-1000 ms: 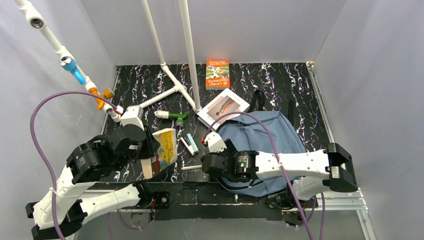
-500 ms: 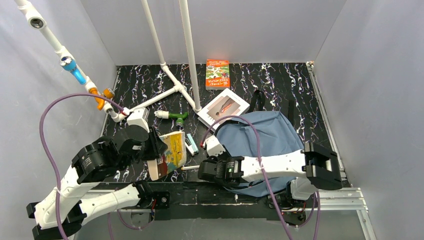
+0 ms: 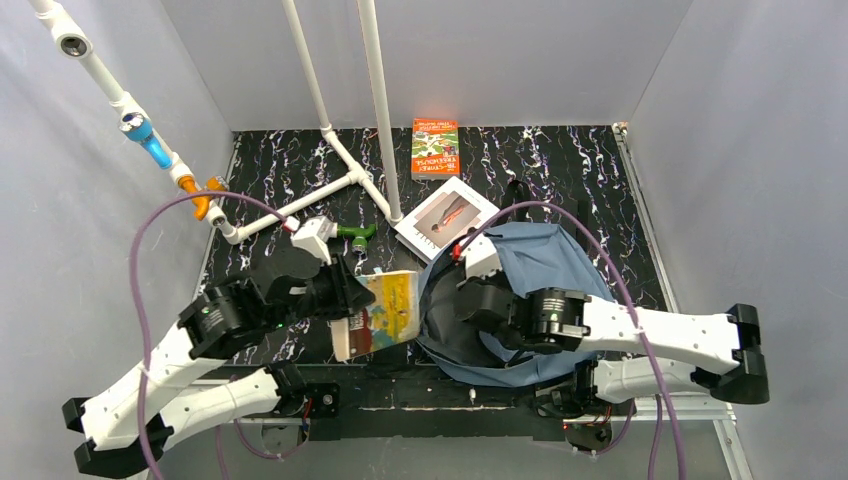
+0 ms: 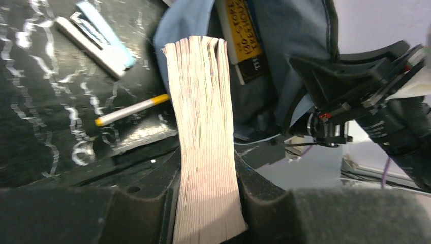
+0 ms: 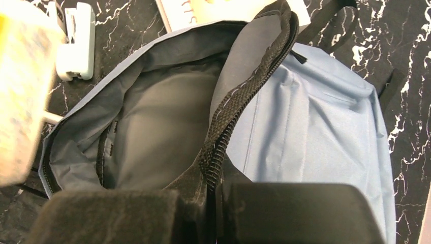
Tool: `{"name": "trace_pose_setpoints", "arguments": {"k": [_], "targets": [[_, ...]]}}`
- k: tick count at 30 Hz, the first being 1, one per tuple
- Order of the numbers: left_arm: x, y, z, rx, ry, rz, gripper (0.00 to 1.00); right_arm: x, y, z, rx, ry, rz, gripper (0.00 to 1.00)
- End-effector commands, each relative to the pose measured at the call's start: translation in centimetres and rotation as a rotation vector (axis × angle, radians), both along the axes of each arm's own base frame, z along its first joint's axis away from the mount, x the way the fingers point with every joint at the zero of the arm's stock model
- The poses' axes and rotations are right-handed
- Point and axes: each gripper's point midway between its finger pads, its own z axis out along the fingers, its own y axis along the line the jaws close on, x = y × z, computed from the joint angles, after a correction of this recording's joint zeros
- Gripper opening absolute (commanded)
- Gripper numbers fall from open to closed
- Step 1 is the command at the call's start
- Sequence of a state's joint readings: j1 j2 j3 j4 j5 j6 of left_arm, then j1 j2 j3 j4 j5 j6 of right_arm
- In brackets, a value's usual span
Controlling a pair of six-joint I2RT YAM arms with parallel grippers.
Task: Pack the student bag
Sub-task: Place the book in the student bag.
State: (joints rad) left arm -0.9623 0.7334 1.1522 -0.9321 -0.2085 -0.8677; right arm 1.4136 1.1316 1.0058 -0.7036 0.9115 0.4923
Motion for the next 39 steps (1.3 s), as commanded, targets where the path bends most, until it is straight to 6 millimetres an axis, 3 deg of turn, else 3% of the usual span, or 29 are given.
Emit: {"name": "trace_pose_setpoints", "arguments": {"k": [1, 7, 14, 25, 29, 37, 39], "targets": [[0.7, -5.8, 1.8, -0.250, 0.020, -0.065, 0.00, 0.9, -1.2, 4.1, 0.088, -0.056, -0.008, 0.01], [3.4, -10.5, 0.3, -0.393, 0.092, -0.025, 0.00, 1.2, -2.2, 5.8, 0.207, -0.065, -0.058, 0.01], [7.1, -14.8, -1.5, -0.588, 0.236, -0.053, 0.00, 0.9, -2.1, 5.8, 0.256, -0.048, -0.046, 0.01], [9.7, -17.9, -2.5, -0.645, 0.362, -0.080, 0.00, 0.9, -1.2, 6.2, 0.272, -0.051, -0.033, 0.01], [10.7, -19.4, -4.3, -0.653, 0.407, -0.087, 0.00, 1.0, -1.1, 6.6, 0.277, -0.056, -0.030, 0.01], [13.3, -22.3, -6.6, -0.636, 0.251, -0.194, 0.00, 1.0, -1.3, 7.1, 0.296, -0.064, -0.031, 0.01], [13.7, -23.5, -6.3, -0.677, 0.202, -0.248, 0.00, 1.0, -1.3, 7.1, 0.297, -0.066, -0.031, 0.01]]}}
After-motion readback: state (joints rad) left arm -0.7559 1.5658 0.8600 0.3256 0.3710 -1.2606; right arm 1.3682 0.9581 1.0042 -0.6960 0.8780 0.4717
